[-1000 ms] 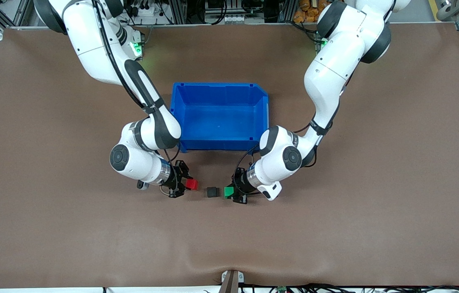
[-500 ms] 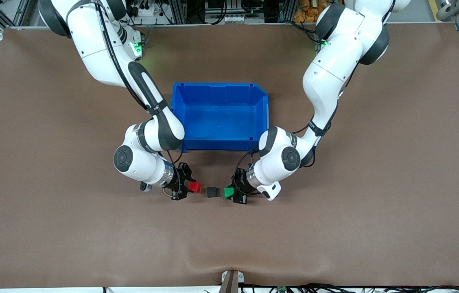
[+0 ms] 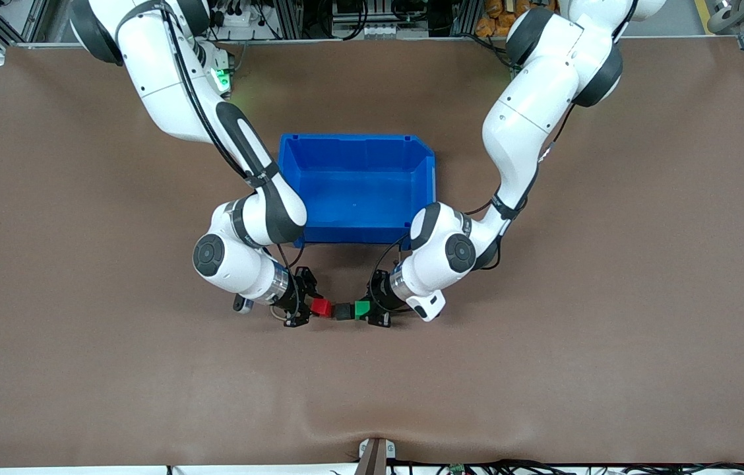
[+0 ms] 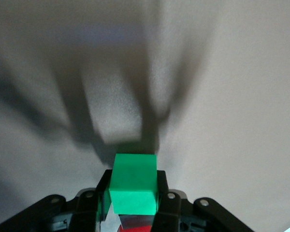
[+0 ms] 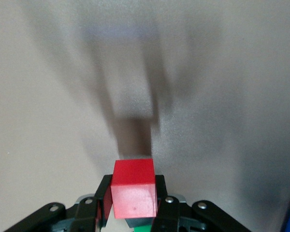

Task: Attach green and red cubes to black cube
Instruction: 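Press the green and red cubes against the black cube with both grippers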

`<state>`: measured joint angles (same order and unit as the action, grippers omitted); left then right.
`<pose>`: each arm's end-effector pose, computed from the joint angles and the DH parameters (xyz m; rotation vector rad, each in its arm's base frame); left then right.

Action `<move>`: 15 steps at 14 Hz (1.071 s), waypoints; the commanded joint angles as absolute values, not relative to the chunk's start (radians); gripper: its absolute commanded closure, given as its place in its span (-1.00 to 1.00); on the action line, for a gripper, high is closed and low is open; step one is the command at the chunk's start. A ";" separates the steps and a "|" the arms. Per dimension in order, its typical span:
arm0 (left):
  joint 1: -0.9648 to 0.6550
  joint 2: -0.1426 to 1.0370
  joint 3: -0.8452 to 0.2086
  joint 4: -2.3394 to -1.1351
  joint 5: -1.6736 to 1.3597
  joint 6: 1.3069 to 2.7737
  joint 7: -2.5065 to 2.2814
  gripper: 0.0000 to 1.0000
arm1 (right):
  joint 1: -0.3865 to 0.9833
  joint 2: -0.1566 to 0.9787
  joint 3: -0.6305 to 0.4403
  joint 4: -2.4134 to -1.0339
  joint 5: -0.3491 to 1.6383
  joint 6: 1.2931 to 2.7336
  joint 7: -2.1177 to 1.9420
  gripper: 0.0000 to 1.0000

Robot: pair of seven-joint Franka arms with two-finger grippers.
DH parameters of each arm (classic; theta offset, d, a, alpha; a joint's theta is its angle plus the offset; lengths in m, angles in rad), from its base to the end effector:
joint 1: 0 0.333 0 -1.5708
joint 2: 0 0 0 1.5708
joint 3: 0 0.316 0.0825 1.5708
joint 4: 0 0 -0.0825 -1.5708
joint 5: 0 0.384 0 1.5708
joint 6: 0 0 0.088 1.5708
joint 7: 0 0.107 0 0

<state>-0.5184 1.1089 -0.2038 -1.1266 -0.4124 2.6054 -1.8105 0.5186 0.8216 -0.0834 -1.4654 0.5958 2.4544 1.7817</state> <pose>0.6379 -0.4731 0.1666 1.8757 1.8459 -0.4076 0.6625 0.3211 0.2086 -1.8043 2.1540 0.3447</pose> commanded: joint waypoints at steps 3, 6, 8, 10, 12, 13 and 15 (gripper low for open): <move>-0.545 1.149 -0.192 -1.081 -0.426 2.635 -1.825 0.69 | 0.534 0.871 -0.094 -1.414 0.603 2.490 1.798 1.00; -0.549 1.149 -0.184 -1.081 -0.426 2.642 -1.822 0.55 | 0.537 0.874 -0.094 -1.411 0.603 2.494 1.799 1.00; -0.548 1.149 -0.184 -1.083 -0.425 2.642 -1.815 -0.35 | 0.540 0.879 -0.094 -1.411 0.603 2.502 1.799 1.00; -0.546 1.147 -0.183 -1.083 -0.423 2.642 -1.781 -1.00 | 0.545 0.880 -0.094 -1.411 0.603 2.503 1.799 1.00; -0.543 1.146 -0.183 -1.083 -0.425 2.642 -1.756 -1.00 | 0.549 0.888 -0.094 -1.411 0.601 2.505 1.799 1.00; -0.543 1.146 -0.183 -1.085 -0.425 2.642 -1.755 -1.00 | 0.551 0.891 -0.094 -1.411 0.603 2.507 1.799 1.00; -0.538 1.138 -0.183 -1.083 -0.425 2.640 -1.755 -1.00 | 0.558 0.893 -0.094 -1.410 0.603 2.523 1.799 1.00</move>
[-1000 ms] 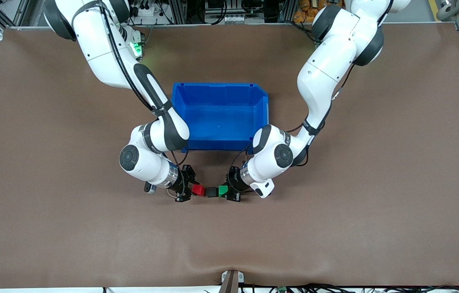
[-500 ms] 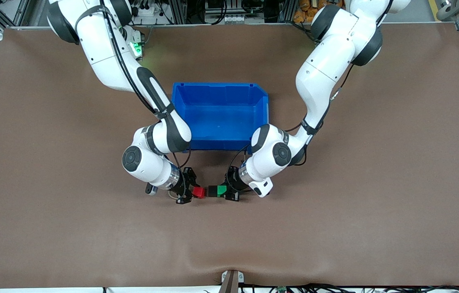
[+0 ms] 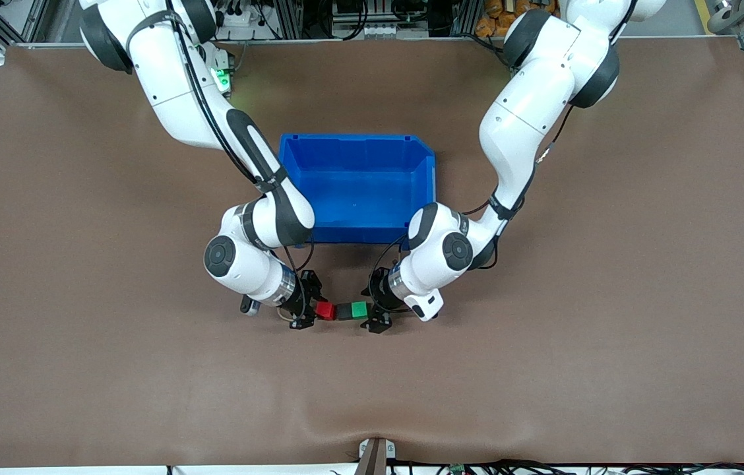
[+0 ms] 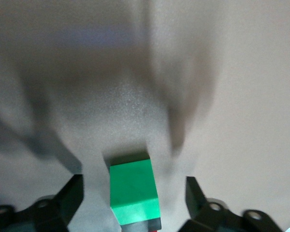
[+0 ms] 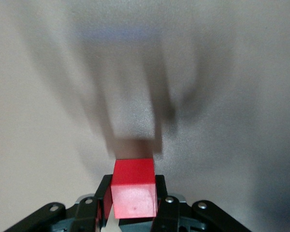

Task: Attach green and red cubes to black cube
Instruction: 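Press the green and red cubes against the black cube with both grippers, then open the left gripper off the green cube while the right gripper opens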

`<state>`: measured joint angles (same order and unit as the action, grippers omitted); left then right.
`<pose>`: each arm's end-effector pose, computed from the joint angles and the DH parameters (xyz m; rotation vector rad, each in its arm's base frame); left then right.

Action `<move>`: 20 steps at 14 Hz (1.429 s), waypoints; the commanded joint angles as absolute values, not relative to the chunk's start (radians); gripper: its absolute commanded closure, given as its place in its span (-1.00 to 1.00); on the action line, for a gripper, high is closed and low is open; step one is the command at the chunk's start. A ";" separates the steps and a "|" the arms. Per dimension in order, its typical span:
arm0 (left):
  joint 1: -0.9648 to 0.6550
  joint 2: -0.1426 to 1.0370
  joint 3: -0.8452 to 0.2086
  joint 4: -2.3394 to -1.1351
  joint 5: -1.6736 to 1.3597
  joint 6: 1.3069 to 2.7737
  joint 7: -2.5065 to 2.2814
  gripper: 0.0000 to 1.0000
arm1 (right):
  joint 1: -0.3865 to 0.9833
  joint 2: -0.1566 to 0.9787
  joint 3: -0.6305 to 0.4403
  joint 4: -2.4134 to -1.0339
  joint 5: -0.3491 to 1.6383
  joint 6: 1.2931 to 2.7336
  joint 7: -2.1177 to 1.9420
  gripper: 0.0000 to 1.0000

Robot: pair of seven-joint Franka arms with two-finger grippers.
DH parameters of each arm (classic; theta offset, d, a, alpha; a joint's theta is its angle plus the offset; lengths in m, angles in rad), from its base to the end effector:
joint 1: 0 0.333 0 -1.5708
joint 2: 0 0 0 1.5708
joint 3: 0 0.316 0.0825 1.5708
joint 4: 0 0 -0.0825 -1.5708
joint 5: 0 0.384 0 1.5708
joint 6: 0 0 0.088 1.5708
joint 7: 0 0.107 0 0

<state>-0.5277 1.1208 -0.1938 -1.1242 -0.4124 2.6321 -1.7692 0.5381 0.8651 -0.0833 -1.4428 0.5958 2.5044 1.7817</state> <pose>0.6376 -0.4733 0.1602 1.9032 1.8019 -0.3679 0.6614 0.3331 0.1913 -1.8059 2.1371 0.3084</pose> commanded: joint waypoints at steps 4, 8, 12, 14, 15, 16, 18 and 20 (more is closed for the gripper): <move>-0.525 1.117 -0.186 -1.085 -0.423 2.629 -1.755 -1.00 | 0.564 0.899 -0.094 -1.411 0.601 2.533 1.799 1.00; -0.511 1.089 -0.186 -1.088 -0.419 2.617 -1.755 -1.00 | 0.569 0.899 -0.094 -1.411 0.598 2.533 1.795 0.83; -0.482 1.048 -0.183 -1.089 -0.413 2.579 -1.752 -1.00 | 0.569 0.897 -0.097 -1.411 0.595 2.531 1.795 0.15; -0.459 1.019 -0.183 -1.089 -0.391 2.534 -1.709 -1.00 | 0.571 0.897 -0.097 -1.411 0.580 2.531 1.795 -0.22; -0.454 1.006 -0.181 -1.091 -0.379 2.505 -1.691 -1.00 | 0.571 0.897 -0.097 -1.410 0.569 2.531 1.796 -0.46; -0.446 0.994 -0.181 -1.091 -0.368 2.475 -1.675 -1.00 | 0.569 0.896 -0.097 -1.407 0.560 2.531 1.796 -0.68; -0.424 0.970 -0.189 -1.091 -0.345 2.433 -1.649 -1.00 | 0.569 0.894 -0.097 -1.399 0.532 2.520 1.795 -1.00; -0.411 0.954 -0.192 -1.091 -0.339 2.428 -1.643 -1.00 | 0.563 0.887 -0.097 -1.399 0.462 2.514 1.787 -1.00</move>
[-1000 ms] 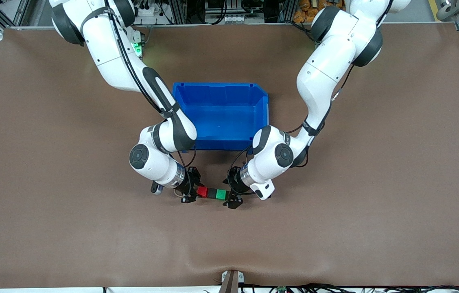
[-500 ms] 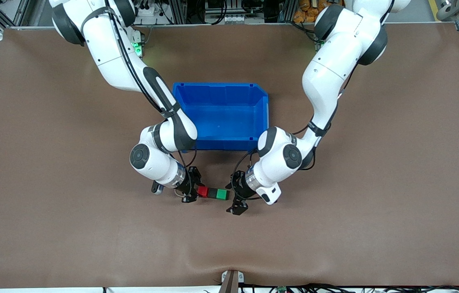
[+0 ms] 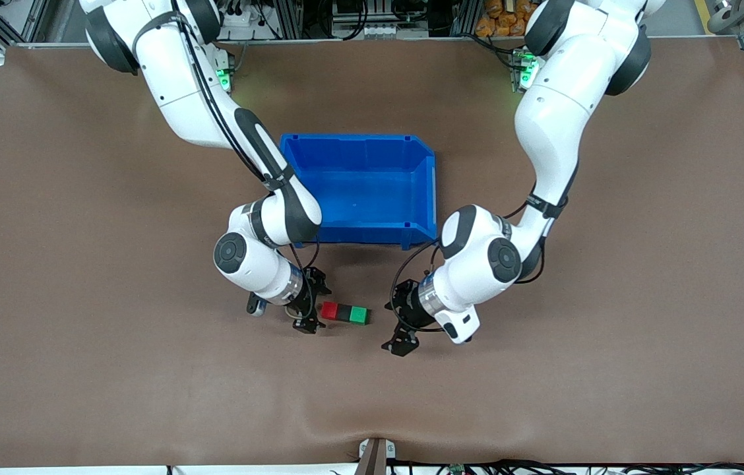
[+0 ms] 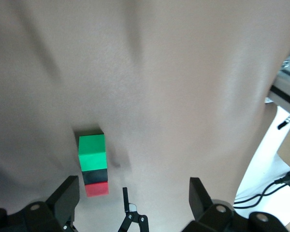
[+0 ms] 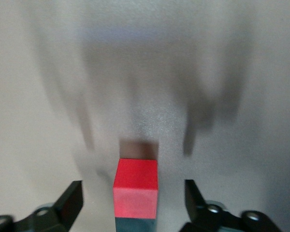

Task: Attach green and red cubes to black cube
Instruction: 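Open the left gripper off the green cube while the right gripper opens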

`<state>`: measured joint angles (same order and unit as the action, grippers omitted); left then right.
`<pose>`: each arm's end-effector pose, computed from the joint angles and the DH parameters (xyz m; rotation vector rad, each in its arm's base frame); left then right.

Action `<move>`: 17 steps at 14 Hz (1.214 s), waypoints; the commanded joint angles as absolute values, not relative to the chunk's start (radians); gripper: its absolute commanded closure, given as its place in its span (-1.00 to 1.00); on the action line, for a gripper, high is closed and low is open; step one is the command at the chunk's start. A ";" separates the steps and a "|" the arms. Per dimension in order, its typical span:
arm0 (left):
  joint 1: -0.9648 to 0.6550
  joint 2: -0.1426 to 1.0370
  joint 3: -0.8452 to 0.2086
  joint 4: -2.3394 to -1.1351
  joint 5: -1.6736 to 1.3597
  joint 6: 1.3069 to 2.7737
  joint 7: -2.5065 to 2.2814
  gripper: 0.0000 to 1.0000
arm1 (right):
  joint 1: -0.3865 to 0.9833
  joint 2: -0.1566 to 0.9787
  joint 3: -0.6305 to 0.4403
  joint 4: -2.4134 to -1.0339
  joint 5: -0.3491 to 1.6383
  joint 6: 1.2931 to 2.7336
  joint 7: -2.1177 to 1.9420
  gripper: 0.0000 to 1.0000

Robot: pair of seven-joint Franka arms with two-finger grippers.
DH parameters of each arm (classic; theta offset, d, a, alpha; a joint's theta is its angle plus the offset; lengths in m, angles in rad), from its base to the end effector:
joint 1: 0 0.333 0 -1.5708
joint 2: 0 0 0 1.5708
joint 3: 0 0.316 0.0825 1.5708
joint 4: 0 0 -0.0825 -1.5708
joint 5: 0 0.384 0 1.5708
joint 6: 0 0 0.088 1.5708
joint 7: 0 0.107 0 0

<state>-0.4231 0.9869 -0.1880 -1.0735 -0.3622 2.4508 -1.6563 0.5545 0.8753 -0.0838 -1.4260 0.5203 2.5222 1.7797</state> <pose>0.6945 -0.4159 0.2726 1.9855 1.6673 -0.2850 0.6604 0.3457 0.1932 -1.8907 2.0749 0.2298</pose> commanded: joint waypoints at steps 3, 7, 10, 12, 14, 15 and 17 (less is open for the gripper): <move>-0.408 0.934 -0.192 -1.092 -0.333 2.421 -1.643 -1.00 | 0.569 0.882 -0.097 -1.397 0.400 2.513 1.792 -1.00; -0.391 0.916 -0.187 -1.092 -0.333 2.329 -1.574 -1.00 | 0.560 0.870 -0.098 -1.388 0.397 2.445 1.790 -1.00; -0.368 0.887 -0.183 -1.092 -0.331 2.272 -1.510 -1.00 | 0.555 0.867 -0.097 -1.385 0.399 2.445 1.789 -1.00; -0.348 0.873 -0.181 -1.095 -0.331 2.223 -1.459 -1.00 | 0.555 0.864 -0.097 -1.385 0.402 2.441 1.789 -1.00; -0.333 0.861 -0.179 -1.095 -0.331 2.174 -1.402 -1.00 | 0.552 0.861 -0.095 -1.384 0.414 2.415 1.789 -1.00; -0.327 0.854 -0.179 -1.095 -0.330 2.155 -1.385 -1.00 | 0.549 0.854 -0.094 -1.384 0.414 2.393 1.789 -1.00; -0.321 0.850 -0.179 -1.095 -0.296 2.131 -1.361 -1.00 | 0.548 0.847 -0.097 -1.382 0.405 2.337 1.786 -1.00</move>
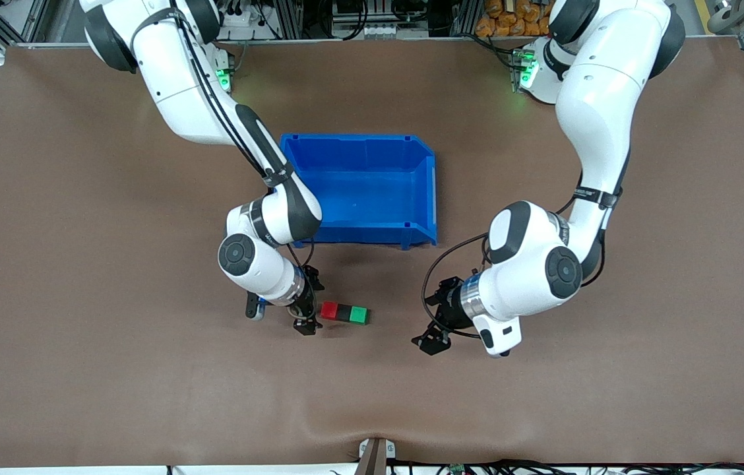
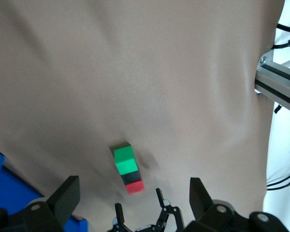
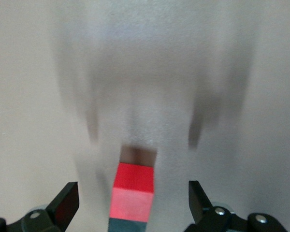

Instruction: Attach green and red cubes to black cube

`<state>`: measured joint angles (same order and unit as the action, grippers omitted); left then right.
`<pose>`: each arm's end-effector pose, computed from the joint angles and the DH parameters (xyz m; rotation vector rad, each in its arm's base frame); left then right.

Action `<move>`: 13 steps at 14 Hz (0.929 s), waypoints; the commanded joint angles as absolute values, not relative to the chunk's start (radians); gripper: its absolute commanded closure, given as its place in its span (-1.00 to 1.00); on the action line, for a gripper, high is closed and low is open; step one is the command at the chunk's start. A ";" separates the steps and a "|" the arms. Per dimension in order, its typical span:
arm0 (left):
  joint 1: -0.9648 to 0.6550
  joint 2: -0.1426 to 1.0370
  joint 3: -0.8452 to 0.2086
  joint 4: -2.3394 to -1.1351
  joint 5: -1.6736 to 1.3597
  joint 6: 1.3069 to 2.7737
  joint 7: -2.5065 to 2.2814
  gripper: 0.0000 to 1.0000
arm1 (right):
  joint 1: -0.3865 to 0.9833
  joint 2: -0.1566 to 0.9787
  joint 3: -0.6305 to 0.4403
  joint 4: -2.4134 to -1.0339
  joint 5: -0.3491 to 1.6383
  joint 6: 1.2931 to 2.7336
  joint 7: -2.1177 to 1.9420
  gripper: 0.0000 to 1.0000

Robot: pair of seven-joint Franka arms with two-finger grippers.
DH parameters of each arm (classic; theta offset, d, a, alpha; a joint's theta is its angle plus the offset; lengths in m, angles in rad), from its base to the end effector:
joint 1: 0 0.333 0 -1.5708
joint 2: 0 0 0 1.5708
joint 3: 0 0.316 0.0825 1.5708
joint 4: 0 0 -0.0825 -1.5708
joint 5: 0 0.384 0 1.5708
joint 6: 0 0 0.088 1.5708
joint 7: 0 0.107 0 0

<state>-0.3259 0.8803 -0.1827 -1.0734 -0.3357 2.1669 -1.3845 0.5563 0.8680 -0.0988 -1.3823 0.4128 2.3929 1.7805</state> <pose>0.7103 -0.3522 0.3282 2.2843 1.4283 -0.3001 0.6622 0.3481 0.2062 -2.0564 2.0453 0.2067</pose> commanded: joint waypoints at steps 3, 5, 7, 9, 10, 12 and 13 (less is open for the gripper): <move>-0.321 0.847 -0.187 -1.097 -0.238 2.114 -1.350 -1.00 | 0.545 0.847 -0.101 -1.341 0.408 2.257 1.793 -1.00; -0.315 0.838 -0.181 -1.097 -0.236 2.062 -1.319 -1.00 | 0.545 0.847 -0.118 -1.286 0.397 2.169 1.789 -1.00; -0.313 0.825 -0.181 -1.097 -0.236 2.046 -1.243 -1.00 | 0.546 0.847 -0.138 -1.270 0.397 2.135 1.784 -1.00; -0.295 0.818 -0.179 -1.097 -0.235 2.016 -1.223 -1.00 | 0.546 0.847 -0.149 -1.269 0.394 2.131 1.778 -1.00; -0.291 0.815 -0.179 -1.097 -0.226 2.004 -1.217 -1.00 | 0.546 0.845 -0.153 -1.269 0.379 2.111 1.769 -1.00; -0.290 0.802 -0.181 -1.097 -0.180 1.962 -1.194 -1.00 | 0.549 0.845 -0.153 -1.256 0.347 2.071 1.711 -1.00; -0.288 0.793 -0.181 -1.097 -0.158 1.939 -1.177 -1.00 | 0.549 0.844 -0.155 -1.247 0.344 2.060 1.701 -1.00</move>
<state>-0.2921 0.8344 -0.1792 -1.0736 -0.2045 1.9873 -1.2028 0.5515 0.8566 -0.1564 -1.2645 0.3714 2.0972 1.7316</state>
